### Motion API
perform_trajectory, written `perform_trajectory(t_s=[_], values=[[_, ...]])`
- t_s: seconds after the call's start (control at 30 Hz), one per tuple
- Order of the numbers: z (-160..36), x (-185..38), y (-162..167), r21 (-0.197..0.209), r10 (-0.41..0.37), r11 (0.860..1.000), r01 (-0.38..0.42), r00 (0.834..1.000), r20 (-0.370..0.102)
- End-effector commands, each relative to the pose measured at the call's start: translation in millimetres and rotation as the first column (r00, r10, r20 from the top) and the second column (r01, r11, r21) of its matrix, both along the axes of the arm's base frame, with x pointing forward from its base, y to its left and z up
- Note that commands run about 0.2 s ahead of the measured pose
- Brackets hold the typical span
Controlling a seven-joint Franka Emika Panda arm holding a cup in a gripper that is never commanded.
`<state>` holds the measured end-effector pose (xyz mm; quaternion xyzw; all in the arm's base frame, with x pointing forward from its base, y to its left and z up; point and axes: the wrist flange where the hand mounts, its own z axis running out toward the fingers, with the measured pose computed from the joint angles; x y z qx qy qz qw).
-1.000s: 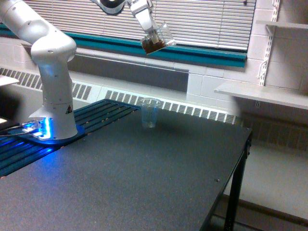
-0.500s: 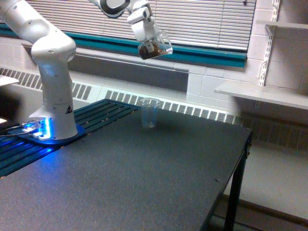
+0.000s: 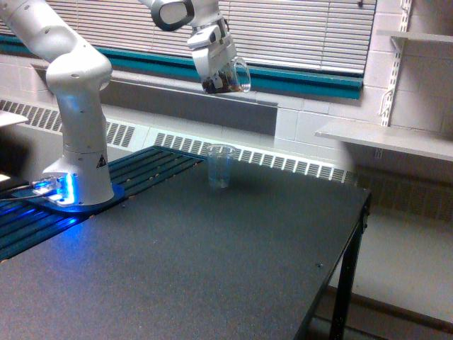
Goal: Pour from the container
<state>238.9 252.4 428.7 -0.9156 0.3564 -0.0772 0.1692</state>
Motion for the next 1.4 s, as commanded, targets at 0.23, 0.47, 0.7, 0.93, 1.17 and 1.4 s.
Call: perform_trajectory(t_s=[0.23, 0.47, 0.7, 0.93, 1.17, 1.4], values=[[-1.9, -3, 23, 0.035, 0.032, 0.999, -0.031, 0.999, -0.04], [-0.5, -8, 33, 0.036, 0.024, 0.999, -0.023, 0.998, -0.052], [3.0, -17, 43, 0.038, 0.013, 0.999, -0.011, 0.997, -0.07], [-0.5, -24, 44, 0.047, -0.033, 0.998, 0.038, 0.994, -0.101], [-13.7, -28, 41, 0.047, -0.069, 0.996, 0.077, 0.987, -0.147], [-26.3, -32, 38, 0.047, -0.111, 0.992, 0.121, 0.979, -0.17]])
